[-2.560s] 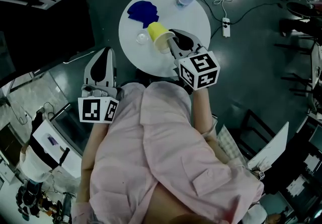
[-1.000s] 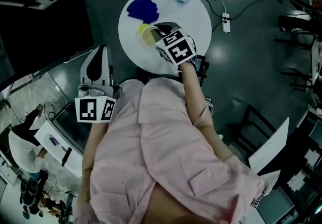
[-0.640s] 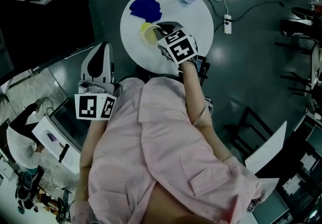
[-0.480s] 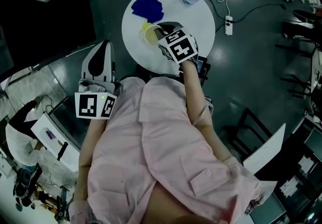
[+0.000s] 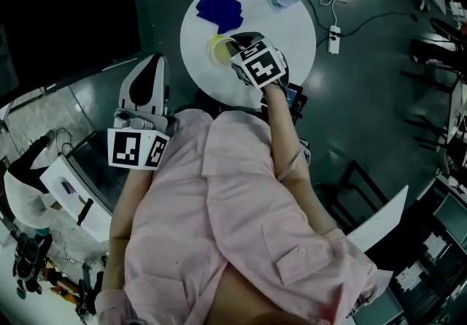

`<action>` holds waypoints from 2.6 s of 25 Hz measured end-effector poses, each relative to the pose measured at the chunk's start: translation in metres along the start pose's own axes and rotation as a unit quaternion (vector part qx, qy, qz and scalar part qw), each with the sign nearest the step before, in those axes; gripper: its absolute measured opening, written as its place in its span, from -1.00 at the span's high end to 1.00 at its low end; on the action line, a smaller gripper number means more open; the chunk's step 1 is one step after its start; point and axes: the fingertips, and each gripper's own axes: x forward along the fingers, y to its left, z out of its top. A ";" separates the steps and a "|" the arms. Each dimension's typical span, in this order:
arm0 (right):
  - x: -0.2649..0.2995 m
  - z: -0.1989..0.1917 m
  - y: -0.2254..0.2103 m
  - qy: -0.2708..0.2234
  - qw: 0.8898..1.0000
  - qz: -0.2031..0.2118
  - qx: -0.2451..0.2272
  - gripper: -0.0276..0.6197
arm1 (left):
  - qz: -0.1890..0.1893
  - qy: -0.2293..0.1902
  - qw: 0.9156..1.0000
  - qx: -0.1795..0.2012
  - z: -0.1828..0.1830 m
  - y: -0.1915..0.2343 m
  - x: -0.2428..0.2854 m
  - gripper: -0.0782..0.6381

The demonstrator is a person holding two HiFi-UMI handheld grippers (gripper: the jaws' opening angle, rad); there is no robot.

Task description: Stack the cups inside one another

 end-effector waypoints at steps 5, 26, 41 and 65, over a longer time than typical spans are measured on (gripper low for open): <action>0.011 -0.007 0.005 0.020 1.000 0.009 -0.014 0.79 | 0.002 0.000 1.000 -0.005 -0.001 0.001 -0.001 0.76; 0.036 -0.017 0.004 0.055 0.998 0.022 -0.024 0.79 | 0.021 -0.002 1.000 -0.011 -0.001 0.005 -0.006 0.76; 0.061 -0.029 0.008 0.096 0.994 0.031 -0.039 0.79 | 0.034 0.006 0.999 -0.022 -0.004 0.017 -0.008 0.76; 0.072 -0.024 0.017 0.085 0.989 0.002 -0.123 0.79 | 0.030 0.008 0.999 -0.026 -0.005 0.016 -0.008 0.76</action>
